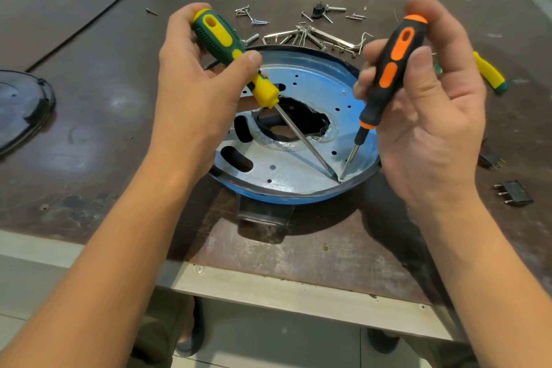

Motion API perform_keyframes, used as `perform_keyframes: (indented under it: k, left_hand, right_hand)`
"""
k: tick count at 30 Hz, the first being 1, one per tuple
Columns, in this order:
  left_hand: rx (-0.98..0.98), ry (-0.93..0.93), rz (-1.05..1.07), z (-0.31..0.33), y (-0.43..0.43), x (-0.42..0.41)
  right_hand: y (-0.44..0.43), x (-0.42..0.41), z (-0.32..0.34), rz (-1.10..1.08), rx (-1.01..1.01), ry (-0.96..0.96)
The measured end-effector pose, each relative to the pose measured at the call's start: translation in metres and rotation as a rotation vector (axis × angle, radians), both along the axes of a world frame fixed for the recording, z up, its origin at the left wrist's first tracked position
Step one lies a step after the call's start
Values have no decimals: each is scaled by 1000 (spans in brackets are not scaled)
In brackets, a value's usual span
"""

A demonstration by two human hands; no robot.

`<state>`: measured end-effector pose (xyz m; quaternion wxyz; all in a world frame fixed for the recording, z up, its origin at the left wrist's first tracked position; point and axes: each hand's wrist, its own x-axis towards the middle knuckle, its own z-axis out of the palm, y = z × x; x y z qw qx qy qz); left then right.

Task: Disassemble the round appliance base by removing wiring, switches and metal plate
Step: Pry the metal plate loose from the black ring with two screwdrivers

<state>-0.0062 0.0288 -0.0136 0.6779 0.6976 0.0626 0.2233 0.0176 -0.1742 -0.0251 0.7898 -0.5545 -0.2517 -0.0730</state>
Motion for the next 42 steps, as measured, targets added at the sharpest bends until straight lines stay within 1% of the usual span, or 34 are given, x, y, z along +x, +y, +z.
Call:
perform_keyframes:
  k: [5,7,10,14,16,21,26,29,31,36,39,42]
  left_hand:
    - [3,3,3,0,0,-1]
    - [7,4,8,0,0,-1]
    - [7,7,3,1,0,-1]
    - [0,12,6,0,0,-1]
    - [0,14,8,-1,1,-1]
    - [8,9,-4,0,1,0]
    - [-1,8,-7,1,-1,-1]
    - [-7,12,-3,1,-1,-1]
    - [-2,11,-2,1,-1,-1]
    - [-6,6,-7,1,-1,-1]
    - [-7,8,-4,1,-1,-1]
    - [1,8,-6,1,-1,-1]
  right_hand:
    - [4,-2,3,5,46,5]
    - [5,-1,3,-18,11,-27]
    - [0,1,0,-4,-16,-24]
    - [1,-1,1,40,33,0]
    - [4,-3,3,28,50,-2]
    - [1,0,2,15,-16,-27]
    - [3,-2,3,20,32,-6]
    - [4,-1,3,-16,-6,-41]
    - [1,1,1,-1,-16,-33]
    - [1,0,1,32,42,-11]
    - [3,1,2,-8,21,-23]
    - [0,2,0,-1,-3,-10]
